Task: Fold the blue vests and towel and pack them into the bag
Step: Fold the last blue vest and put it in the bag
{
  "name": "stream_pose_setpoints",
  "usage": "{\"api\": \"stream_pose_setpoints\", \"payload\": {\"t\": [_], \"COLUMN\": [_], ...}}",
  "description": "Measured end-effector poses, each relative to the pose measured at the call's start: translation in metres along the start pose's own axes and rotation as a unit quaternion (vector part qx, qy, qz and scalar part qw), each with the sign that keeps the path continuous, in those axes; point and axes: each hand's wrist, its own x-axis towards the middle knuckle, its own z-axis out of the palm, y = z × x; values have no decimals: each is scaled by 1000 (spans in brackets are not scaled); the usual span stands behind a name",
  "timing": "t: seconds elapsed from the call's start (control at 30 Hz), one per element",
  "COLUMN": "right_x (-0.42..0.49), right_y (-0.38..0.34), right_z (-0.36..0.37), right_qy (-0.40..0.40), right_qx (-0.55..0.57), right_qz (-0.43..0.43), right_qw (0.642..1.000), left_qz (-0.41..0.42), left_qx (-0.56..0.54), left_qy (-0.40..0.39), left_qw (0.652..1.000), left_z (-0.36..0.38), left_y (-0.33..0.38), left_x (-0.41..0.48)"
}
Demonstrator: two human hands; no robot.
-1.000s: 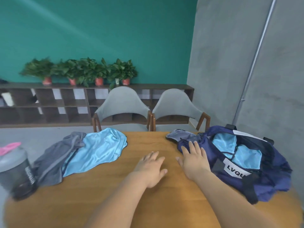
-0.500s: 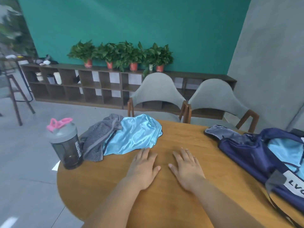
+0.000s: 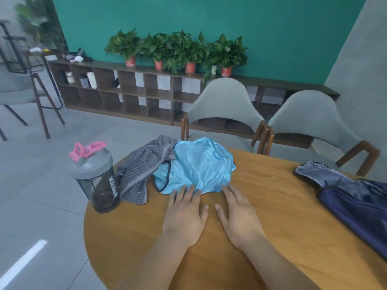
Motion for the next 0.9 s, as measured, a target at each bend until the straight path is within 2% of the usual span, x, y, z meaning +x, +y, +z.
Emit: {"api": "stream_pose_setpoints", "payload": {"t": [0.2,0.3,0.4,0.53,0.63,0.67,0.7,0.77,0.83,0.9], "right_x": [0,2,2,-1,-3,-4,-5,-11,-18,-22], "right_y": [-1,6,7,7,11,13,14,10,1,-2], "right_z": [-1,5,9,10,6,5,4,2,1,1], "right_qy": [28,14,31,121,168,183,199,206,147,86], "right_qx": [-31,-26,-42,-88,-54,-47,-50,-53,-27,1], "right_qz": [-43,-48,-11,105,206,213,192,70,-78,-119], "right_qw": [998,998,999,983,963,959,960,975,986,989], "left_qz": [169,203,190,100,44,44,51,79,110,118], "left_qx": [-67,-91,-78,-43,-26,-23,-25,-34,-22,-17], "left_qy": [-2,13,82,169,137,113,95,76,92,124], "left_qw": [983,975,975,980,989,992,994,993,989,985], "left_z": [-3,-6,-7,-7,-5,-3,-2,-3,-5,-7], "left_y": [-2,0,3,4,3,3,4,6,7,6], "left_x": [-4,-7,-13,-14,-11,-10,-10,-10,-12,-14]}}
